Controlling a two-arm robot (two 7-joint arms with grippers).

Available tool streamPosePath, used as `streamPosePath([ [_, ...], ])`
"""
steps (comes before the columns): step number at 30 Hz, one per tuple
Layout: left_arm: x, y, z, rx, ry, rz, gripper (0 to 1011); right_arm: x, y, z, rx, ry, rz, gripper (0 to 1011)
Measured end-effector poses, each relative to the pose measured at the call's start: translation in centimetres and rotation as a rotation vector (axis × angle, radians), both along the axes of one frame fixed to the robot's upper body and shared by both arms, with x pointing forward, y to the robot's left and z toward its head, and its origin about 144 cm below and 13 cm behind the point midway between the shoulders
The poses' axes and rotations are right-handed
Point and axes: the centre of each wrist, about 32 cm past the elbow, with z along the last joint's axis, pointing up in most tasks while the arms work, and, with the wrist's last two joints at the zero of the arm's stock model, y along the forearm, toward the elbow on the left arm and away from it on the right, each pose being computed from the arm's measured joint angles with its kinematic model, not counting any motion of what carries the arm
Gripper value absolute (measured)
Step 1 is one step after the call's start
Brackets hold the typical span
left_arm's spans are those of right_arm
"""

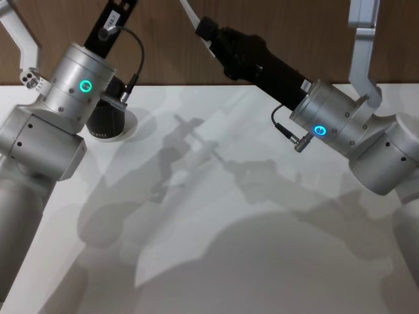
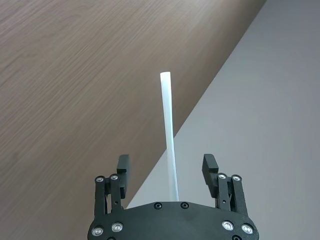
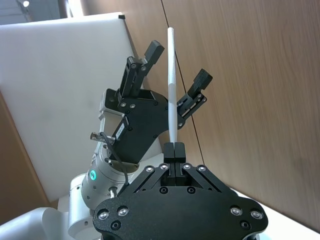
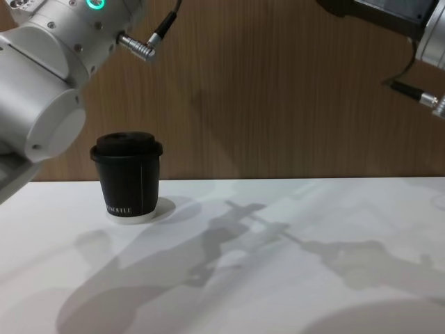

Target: Pick up the straw with one hand, pass it to the other hand, and insert it into the cup.

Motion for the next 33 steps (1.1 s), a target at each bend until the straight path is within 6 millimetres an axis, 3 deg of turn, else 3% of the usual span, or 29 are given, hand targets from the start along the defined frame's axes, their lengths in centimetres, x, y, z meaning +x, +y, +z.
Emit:
streamPosePath([
  [4, 0.18, -0.07, 0.11, 0.0, -0.006, -0.003, 849, 0.0, 0.0, 0.0, 0.0, 0.0, 0.0, 3],
  [9, 0.35, -0.12, 0.28, 0.0, -0.015, -0.007, 658, 0.0, 0.0, 0.0, 0.0, 0.0, 0.0, 3],
  [14, 0.42, -0.08, 0.39, 0.001, -0.022, -0.008, 540, 0.0, 0.0, 0.0, 0.0, 0.0, 0.0, 3],
  [21, 0.45, 0.07, 0.47, 0.002, -0.029, -0.007, 268, 0.0, 0.0, 0.0, 0.0, 0.0, 0.0, 3],
  [25, 0.42, 0.14, 0.54, 0.002, -0.032, -0.006, 191, 0.0, 0.0, 0.0, 0.0, 0.0, 0.0, 3],
  [28, 0.38, 0.2, 0.57, 0.001, -0.034, -0.005, 61, 0.0, 0.0, 0.0, 0.0, 0.0, 0.0, 3],
  [33, 0.27, 0.31, 0.58, 0.001, -0.033, -0.004, 15, 0.0, 0.0, 0.0, 0.0, 0.0, 0.0, 3],
])
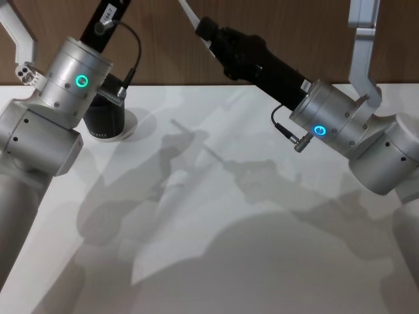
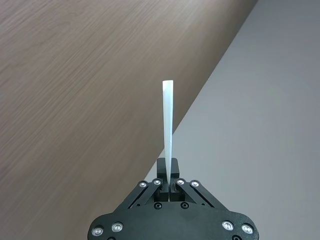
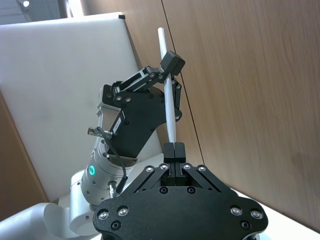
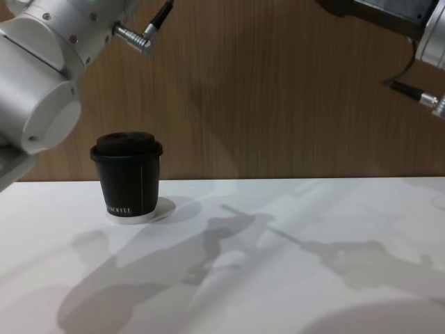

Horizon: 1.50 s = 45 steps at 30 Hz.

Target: Pick up the straw with one hand, pass it to the other hand, and insert it into the cup.

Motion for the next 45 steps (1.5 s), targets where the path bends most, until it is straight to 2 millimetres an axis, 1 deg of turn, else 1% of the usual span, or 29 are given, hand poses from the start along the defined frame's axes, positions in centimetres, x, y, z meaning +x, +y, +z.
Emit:
streamPosePath([
  [3, -0.1, 0.1, 0.0, -0.002, 0.003, 0.002, 10, 0.0, 0.0, 0.0, 0.0, 0.0, 0.0, 3],
  [5, -0.2, 0.1, -0.1, -0.005, 0.005, 0.003, 11, 0.0, 0.0, 0.0, 0.0, 0.0, 0.0, 24],
  [6, -0.2, 0.1, -0.1, -0.006, 0.006, 0.004, 11, 0.0, 0.0, 0.0, 0.0, 0.0, 0.0, 58],
  [8, -0.3, 0.2, -0.2, -0.01, 0.009, 0.005, 10, 0.0, 0.0, 0.0, 0.0, 0.0, 0.0, 87],
  [10, -0.5, 0.2, -0.3, -0.014, 0.012, 0.006, 11, 0.0, 0.0, 0.0, 0.0, 0.0, 0.0, 175],
  [11, -0.5, 0.3, -0.3, -0.016, 0.013, 0.006, 11, 0.0, 0.0, 0.0, 0.0, 0.0, 0.0, 175],
  [12, -0.6, 0.3, -0.4, -0.018, 0.015, 0.007, 10, 0.0, 0.0, 0.0, 0.0, 0.0, 0.0, 229],
  [15, -0.8, 0.3, -0.4, -0.022, 0.016, 0.012, 11, 0.0, 0.0, 0.0, 0.0, 0.0, 0.0, 288],
  [16, -0.8, 0.4, -0.4, -0.022, 0.016, 0.013, 11, 0.0, 0.0, 0.0, 0.0, 0.0, 0.0, 344],
  [19, -0.9, 0.4, -0.4, -0.023, 0.016, 0.019, 11, 0.0, 0.0, 0.0, 0.0, 0.0, 0.0, 407],
  [20, -1.0, 0.5, -0.4, -0.021, 0.014, 0.026, 10, 0.0, 0.0, 0.0, 0.0, 0.0, 0.0, 463],
  [22, -1.1, 0.6, -0.4, -0.016, 0.012, 0.033, 11, 0.0, 0.0, 0.0, 0.0, 0.0, 0.0, 506],
  [24, -1.1, 0.7, -0.3, -0.004, 0.007, 0.047, 11, 0.0, 0.0, 0.0, 0.0, 0.0, 0.0, 606],
  [25, -1.2, 0.8, -0.2, 0.008, 0.001, 0.058, 11, 0.0, 0.0, 0.0, 0.0, 0.0, 0.0, 606],
  [26, -1.2, 0.8, -0.1, 0.014, -0.002, 0.064, 11, 0.0, 0.0, 0.0, 0.0, 0.0, 0.0, 662],
  [29, -1.3, 1.0, 0.1, 0.035, -0.015, 0.081, 11, 0.0, 0.0, 0.0, 0.0, 0.0, 0.0, 745],
  [31, -1.5, 1.4, 0.5, 0.068, -0.036, 0.111, 11, 0.0, 0.0, 0.0, 0.0, 0.0, 0.0, 822],
  [32, -1.5, 1.5, 0.6, 0.078, -0.042, 0.12, 11, 0.0, 0.0, 0.0, 0.0, 0.0, 0.0, 822],
  [35, -1.6, 1.8, 1.0, 0.103, -0.06, 0.144, 11, 0.0, 0.0, 0.0, 0.0, 0.0, 0.0, 922],
  [37, -1.7, 2.0, 1.3, 0.125, -0.075, 0.163, 11, 0.0, 0.0, 0.0, 0.0, 0.0, 0.0, 953],
  [38, -1.8, 2.3, 1.5, 0.143, -0.088, 0.18, 11, 0.0, 0.0, 0.0, 0.0, 0.0, 0.0, 998],
  [45, -2.3, 3.5, 2.7, 0.243, -0.149, 0.283, 11, 0.0, 0.0, 0.0, 0.0, 0.0, 0.0, 1001],
])
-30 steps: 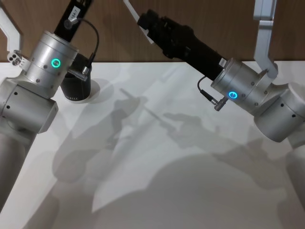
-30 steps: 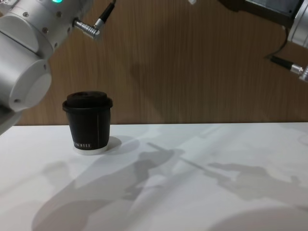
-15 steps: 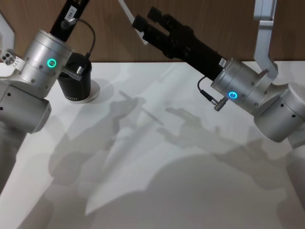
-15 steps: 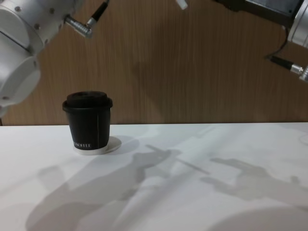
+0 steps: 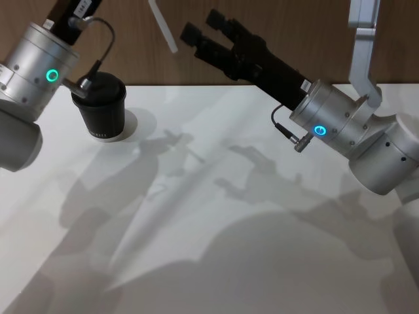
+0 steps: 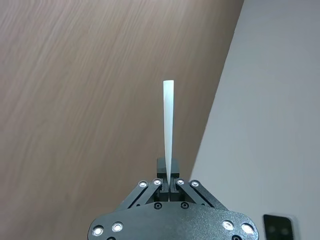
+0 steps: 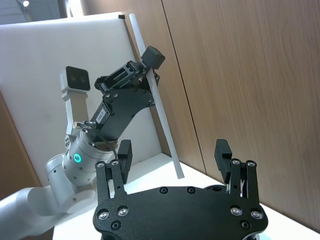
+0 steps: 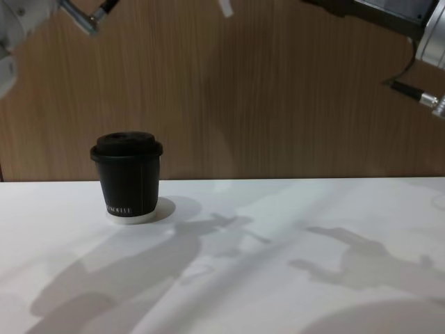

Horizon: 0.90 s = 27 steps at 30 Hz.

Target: Pick up the straw with one hand, pass it to the other hand, and insert it into the cup.

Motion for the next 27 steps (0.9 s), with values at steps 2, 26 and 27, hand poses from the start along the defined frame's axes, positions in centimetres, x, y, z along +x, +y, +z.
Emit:
streamPosePath([
  [2, -0.2, 0.3, 0.3, 0.028, -0.015, 0.03, 11, 0.0, 0.0, 0.0, 0.0, 0.0, 0.0, 1001],
  [26, -1.6, 3.0, 1.4, 0.292, -0.081, 0.383, 11, 0.0, 0.0, 0.0, 0.0, 0.0, 0.0, 1001],
  [27, -1.7, 3.1, 1.4, 0.298, -0.081, 0.394, 11, 0.0, 0.0, 0.0, 0.0, 0.0, 0.0, 1001],
])
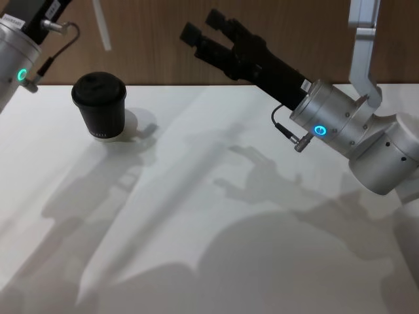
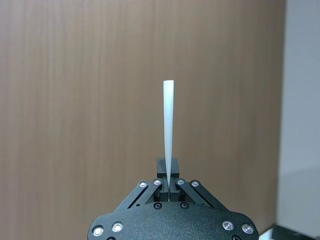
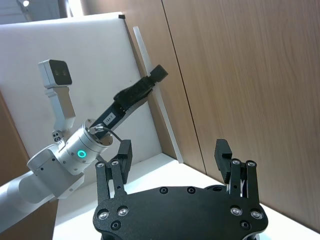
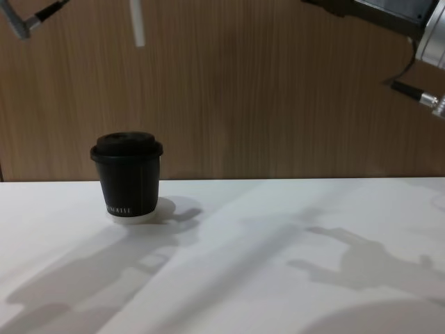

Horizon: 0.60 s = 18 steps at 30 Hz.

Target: Pick up the straw with one hand, pass it to the other hand, and insert it into the cup.

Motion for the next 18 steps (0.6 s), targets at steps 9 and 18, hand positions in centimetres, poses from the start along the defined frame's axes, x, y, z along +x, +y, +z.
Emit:
streamPosePath([
  [9, -0.2, 1.2, -0.4, 0.057, 0.006, 0.161, 10, 0.0, 0.0, 0.0, 0.0, 0.0, 0.0, 1001],
  [18, 0.4, 2.8, -1.2, 0.084, 0.027, 0.278, 11, 0.0, 0.0, 0.0, 0.0, 0.0, 0.0, 1001],
])
